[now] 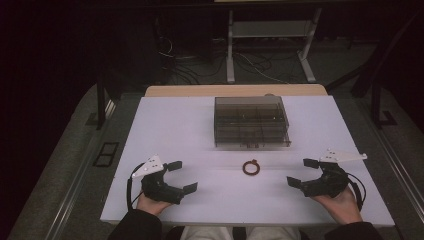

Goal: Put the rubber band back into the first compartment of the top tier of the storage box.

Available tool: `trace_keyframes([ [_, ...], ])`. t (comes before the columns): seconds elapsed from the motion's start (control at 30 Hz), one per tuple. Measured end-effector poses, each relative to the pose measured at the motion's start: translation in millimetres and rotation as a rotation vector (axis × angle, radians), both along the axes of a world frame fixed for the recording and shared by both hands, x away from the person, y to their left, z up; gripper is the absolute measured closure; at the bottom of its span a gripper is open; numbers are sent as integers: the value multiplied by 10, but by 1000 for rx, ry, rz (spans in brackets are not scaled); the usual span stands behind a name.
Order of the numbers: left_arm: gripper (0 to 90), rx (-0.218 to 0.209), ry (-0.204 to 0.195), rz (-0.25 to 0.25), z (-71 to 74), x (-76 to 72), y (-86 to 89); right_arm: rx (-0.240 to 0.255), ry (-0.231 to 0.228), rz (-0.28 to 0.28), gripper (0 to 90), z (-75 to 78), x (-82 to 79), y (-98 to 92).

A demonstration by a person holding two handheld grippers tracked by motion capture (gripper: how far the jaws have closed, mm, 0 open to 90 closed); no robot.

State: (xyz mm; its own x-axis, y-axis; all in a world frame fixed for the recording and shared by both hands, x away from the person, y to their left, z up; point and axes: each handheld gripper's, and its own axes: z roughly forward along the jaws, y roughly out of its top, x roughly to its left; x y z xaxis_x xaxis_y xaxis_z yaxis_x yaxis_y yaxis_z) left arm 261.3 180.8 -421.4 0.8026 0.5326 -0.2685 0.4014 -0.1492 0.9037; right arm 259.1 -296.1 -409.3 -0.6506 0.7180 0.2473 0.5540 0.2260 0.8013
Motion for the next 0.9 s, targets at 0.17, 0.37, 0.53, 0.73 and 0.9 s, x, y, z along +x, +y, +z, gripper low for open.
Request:
trace_keyframes([
  [0.17, 0, 11, 6, -5, 3, 5, -7, -6, 2, 3, 2, 4, -11, 14],
  [0.37, 0, 16, 4, -7, 4, 0, -18, -12, 11, 12, 2, 9, -27, 22],
  [0.53, 0, 23, 6, -15, -1, 1, -29, -31, 15, 23, 1, 14, -28, 44],
  [0.73, 0, 22, 9, -13, -5, 3, -33, -51, 20, 39, 2, 50, -7, 100],
  [0.9, 0, 24, 12, -13, -5, 0, -37, -68, 22, 51, 2, 85, 19, 131],
])
